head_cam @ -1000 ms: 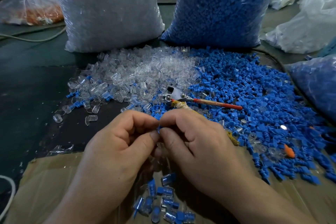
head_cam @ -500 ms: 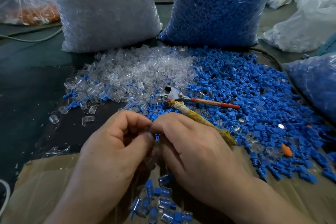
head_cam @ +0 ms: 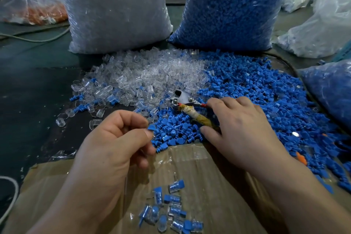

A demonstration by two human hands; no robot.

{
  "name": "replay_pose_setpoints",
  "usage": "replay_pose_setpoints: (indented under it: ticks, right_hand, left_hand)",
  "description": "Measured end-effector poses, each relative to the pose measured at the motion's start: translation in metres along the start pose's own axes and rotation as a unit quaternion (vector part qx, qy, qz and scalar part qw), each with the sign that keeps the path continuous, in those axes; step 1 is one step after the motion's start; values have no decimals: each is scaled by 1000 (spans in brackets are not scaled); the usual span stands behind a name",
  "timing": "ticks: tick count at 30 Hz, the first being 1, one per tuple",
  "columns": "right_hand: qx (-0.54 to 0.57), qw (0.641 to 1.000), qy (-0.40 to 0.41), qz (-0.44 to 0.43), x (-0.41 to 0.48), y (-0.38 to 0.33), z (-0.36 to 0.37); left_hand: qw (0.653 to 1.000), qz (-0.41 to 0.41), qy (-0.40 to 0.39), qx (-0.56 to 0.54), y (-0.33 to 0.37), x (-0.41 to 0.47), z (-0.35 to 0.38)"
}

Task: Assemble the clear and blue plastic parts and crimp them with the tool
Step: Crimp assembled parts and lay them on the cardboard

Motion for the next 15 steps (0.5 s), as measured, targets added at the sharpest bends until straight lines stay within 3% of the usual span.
replay_pose_setpoints:
  ticks: [4,10,15]
  right_hand:
    - [22,999,47,7,4,0,-2]
    - [192,974,115,20,-4,1,-18]
    - [177,980,49,-74,-13,-8,-25]
  left_hand:
    - [1000,-5,-9,10,0,2,-1]
    - [1000,8,3,-18,3,2,-2]
    - [998,53,18,-16,4,7,-5]
Point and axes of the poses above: each hand's wrist, its own x-axis towards the middle knuckle, its own z-axis out of the palm, y = z × x, the point moved 1 cm from there along x, towards the middle knuckle, and after that the axes turned 14 degrees about y, right-handed, at the moved point
